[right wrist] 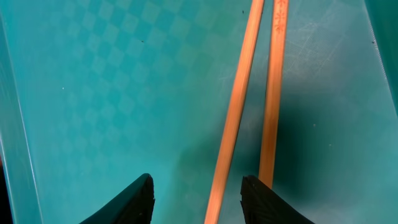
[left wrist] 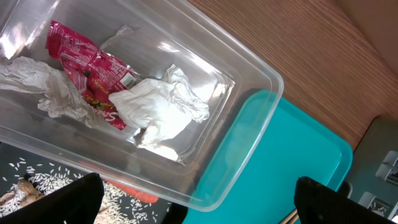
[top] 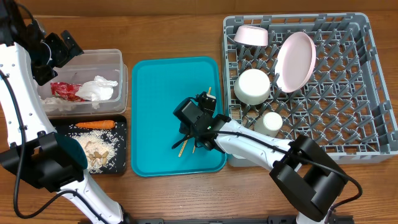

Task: Sort waste into correct bins and load items into the dishwasher
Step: 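Lower the right gripper onto the wooden chopsticks on the teal tray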

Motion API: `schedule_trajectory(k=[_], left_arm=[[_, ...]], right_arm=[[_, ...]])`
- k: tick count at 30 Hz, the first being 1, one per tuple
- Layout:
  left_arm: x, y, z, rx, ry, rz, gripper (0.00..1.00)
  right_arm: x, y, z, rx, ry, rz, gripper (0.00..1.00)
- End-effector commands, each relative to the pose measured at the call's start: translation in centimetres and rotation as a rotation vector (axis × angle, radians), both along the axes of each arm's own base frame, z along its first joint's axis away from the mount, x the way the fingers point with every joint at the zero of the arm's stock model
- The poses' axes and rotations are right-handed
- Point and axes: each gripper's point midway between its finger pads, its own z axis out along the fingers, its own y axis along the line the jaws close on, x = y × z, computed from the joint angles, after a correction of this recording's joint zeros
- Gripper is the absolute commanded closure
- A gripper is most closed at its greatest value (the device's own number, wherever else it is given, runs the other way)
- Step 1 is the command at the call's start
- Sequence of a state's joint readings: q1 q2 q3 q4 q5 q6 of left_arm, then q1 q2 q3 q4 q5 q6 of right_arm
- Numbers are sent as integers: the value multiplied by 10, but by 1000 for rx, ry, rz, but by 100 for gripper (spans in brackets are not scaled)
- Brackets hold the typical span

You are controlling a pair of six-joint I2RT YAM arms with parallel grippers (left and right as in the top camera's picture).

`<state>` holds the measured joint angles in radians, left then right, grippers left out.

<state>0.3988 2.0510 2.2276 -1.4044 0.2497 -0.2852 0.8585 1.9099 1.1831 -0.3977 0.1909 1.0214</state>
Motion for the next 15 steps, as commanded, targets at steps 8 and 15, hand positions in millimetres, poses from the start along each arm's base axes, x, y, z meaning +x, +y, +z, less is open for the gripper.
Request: schedule_trajectory(k=[8, 15], left_arm=[[-2, -4, 21, 19, -49, -8, 0], [-2, -4, 21, 19, -49, -8, 0]], right_arm=[[2, -4, -25, -30, 21, -34, 52], [3, -8, -41, -47, 33, -73, 64]])
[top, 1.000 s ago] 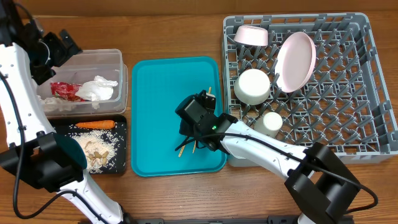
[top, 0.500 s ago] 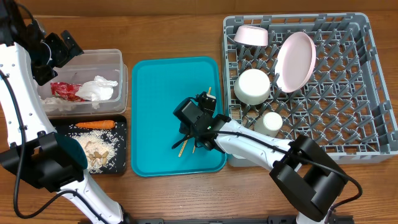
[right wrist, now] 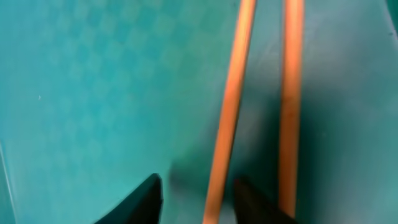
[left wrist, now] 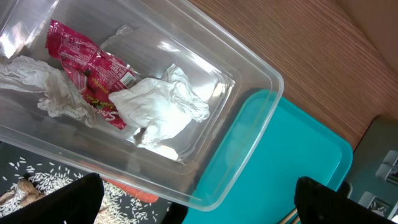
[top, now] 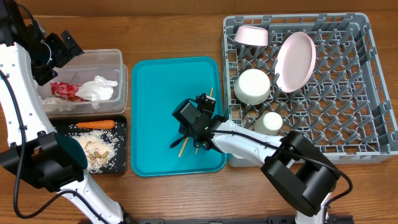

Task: Sort waste into correct bins and load items into the dishwasher
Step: 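Lower the right gripper onto the wooden chopsticks on the teal tray, then close the right gripper on one chopstick and lift it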

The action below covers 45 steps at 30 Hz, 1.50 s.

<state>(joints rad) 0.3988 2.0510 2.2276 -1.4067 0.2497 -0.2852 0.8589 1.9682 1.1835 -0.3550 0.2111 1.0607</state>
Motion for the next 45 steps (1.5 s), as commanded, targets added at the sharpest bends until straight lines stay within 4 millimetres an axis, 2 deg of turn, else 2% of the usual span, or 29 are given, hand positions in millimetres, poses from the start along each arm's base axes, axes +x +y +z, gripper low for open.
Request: schedule_trajectory(k=[1, 7, 16, 25, 28, 32, 39, 43, 45], left_arm=[[-1, -4, 21, 20, -51, -8, 0], [-1, -4, 21, 20, -51, -8, 0], [-1, -4, 22, 20, -51, -8, 0], [-1, -4, 22, 20, -51, -8, 0], [-1, -4, 21, 20, -51, -8, 0], [-1, -4, 22, 20, -51, -8, 0], [-1, -4, 22, 20, -51, -8, 0], [-1, -4, 22, 20, -51, -8, 0], [-1, -4, 21, 20, -51, -8, 0]], right_arm=[[-1, -9, -22, -41, 28, -31, 66], [-2, -10, -22, -47, 33, -32, 79], [-1, -14, -23, -65, 25, -39, 91], [10, -18, -32, -99, -30, -70, 94], [10, -19, -40, -108, -21, -69, 95], [9, -18, -40, -106, -18, -67, 94], [7, -17, -41, -101, -9, -54, 78], [8, -17, -41, -101, -9, -54, 79], [7, -17, -41, -102, -9, -54, 89]])
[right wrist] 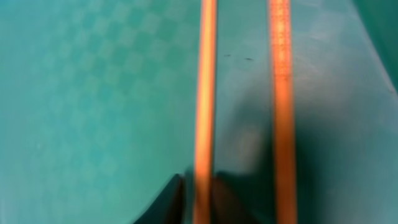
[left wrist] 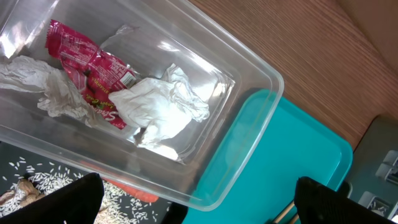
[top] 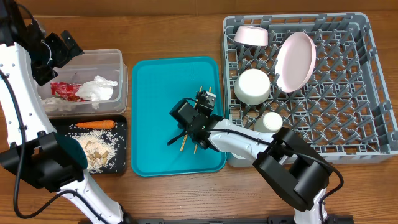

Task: Sort waste into correct bins and load items into the dishwasher
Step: 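Close the right gripper on one chopstick and lift it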

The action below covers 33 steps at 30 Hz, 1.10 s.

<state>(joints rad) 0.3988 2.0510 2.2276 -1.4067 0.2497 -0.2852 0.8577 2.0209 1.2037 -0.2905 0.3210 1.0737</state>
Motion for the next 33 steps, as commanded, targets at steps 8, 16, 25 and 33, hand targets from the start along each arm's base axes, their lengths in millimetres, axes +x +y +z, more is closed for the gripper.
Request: schedule_trajectory(k=[8, 16, 25, 33], left_arm=[[-1, -4, 22, 20, -51, -8, 0], [-1, -4, 22, 20, -51, -8, 0], [-1, -4, 22, 20, -51, -8, 0], [-1, -4, 21, 20, -51, -8, 0]], right_arm=[[-14, -13, -30, -76, 90, 10, 96], [10, 16, 42, -94, -28, 187, 96], [5, 31, 85, -89, -103, 395, 96], [9, 16, 135, -119, -201, 472, 96]])
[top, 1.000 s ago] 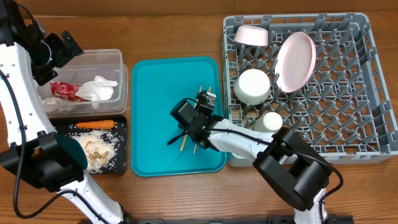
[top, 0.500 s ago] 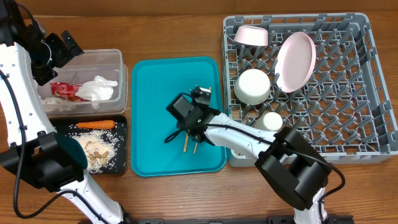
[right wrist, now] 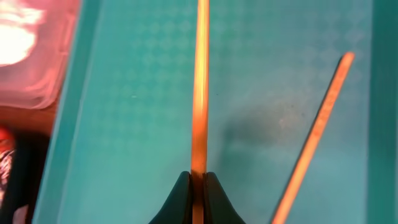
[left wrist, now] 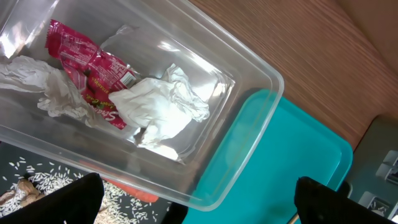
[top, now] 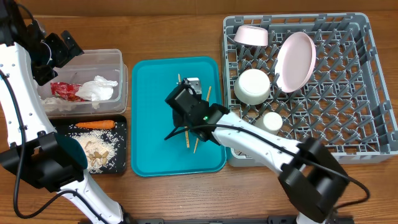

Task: Sort waste into correct bins and load items into the dishwasher
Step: 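Close the right gripper on one chopstick and lift it, then carry the chopstick to the rack and stand it upright, release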

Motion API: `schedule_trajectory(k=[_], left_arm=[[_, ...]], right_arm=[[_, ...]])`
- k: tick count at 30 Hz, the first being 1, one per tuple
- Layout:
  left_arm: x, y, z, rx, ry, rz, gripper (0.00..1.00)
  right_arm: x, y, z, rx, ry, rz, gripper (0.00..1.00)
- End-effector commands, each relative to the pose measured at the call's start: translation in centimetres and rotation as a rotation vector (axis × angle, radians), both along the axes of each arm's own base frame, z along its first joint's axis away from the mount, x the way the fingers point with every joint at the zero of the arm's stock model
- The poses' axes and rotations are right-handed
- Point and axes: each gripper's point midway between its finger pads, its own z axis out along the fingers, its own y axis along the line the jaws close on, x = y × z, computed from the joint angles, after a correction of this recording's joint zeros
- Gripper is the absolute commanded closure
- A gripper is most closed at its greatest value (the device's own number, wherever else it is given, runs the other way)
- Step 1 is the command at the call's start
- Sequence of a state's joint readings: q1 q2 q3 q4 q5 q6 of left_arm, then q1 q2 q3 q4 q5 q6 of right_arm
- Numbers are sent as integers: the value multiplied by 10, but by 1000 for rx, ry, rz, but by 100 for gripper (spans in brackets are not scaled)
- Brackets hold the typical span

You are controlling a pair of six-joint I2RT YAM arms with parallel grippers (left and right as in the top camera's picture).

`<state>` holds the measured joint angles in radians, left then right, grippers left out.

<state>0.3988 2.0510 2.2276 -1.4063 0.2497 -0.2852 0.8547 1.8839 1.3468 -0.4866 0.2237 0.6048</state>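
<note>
My right gripper (right wrist: pixel 198 186) is shut on one wooden chopstick (right wrist: pixel 202 93) and holds it above the teal tray (right wrist: pixel 124 93). The stick points away from the fingers toward the tray's far edge. From overhead the held chopstick (top: pixel 180 79) sticks out past the right gripper (top: pixel 186 127). A second chopstick (right wrist: pixel 314 130) lies slanted on the tray to the right, and overhead shows the second chopstick (top: pixel 208 93) near the rack. My left gripper (left wrist: pixel 199 202) hangs open over the clear bin (left wrist: pixel 249 74), with nothing between its fingers.
The clear bin (top: pixel 115 59) holds a red wrapper and crumpled tissues. A black tray (top: pixel 121 121) below it has a carrot and rice scraps. The grey dish rack (top: pixel 348 93) at right carries a pink bowl, a pink plate and white cups.
My right gripper, then low on the tray and shut on the left chopstick, now holds that stick higher and farther up the tray. The other chopstick stays on the tray. Left arm unchanged.
At first my right gripper stood open astride the left of two chopsticks on the teal tray. Its fingers were then closer together, then shut on that stick, and now the stick is off the tray. The left gripper stayed open over the clear bin throughout.
</note>
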Motion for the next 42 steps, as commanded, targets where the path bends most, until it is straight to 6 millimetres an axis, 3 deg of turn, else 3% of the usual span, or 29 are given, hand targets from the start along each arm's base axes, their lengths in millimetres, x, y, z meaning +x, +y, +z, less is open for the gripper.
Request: schedule_trajectory(k=[1, 4, 6, 12, 22, 23, 26, 28, 32, 40, 42], left_arm=[[-1, -4, 21, 20, -51, -8, 0], [-1, -4, 21, 20, -51, -8, 0], [-1, -4, 21, 20, -51, -8, 0], [-1, -4, 21, 20, -51, -8, 0], [-1, -4, 21, 20, -51, -8, 0], [-1, -4, 21, 20, -51, -8, 0], [-1, -4, 21, 20, -51, -8, 0], [-1, -4, 21, 20, -51, -8, 0], [-1, -4, 21, 20, -51, -8, 0], [-1, -4, 21, 20, -51, -8, 0], [-1, -4, 21, 20, -51, -8, 0]], right_arm=[[11, -11, 58, 33, -98, 38, 96], [17, -37, 77, 36, -105, -9, 96], [25, -79, 99, -24, -132, -13, 96], [30, -150, 122, -154, -154, -5, 96], [29, -260, 105, -300, -3, -151, 96], [29, -269, 104, -304, 10, -170, 92], [28, -290, 102, -310, 35, -221, 87], [29, -302, 101, -311, 43, -254, 94], [33, -315, 98, -336, 46, -247, 96], [39, -320, 95, -330, 46, -269, 90], [41, -313, 95, -293, 43, -250, 90]])
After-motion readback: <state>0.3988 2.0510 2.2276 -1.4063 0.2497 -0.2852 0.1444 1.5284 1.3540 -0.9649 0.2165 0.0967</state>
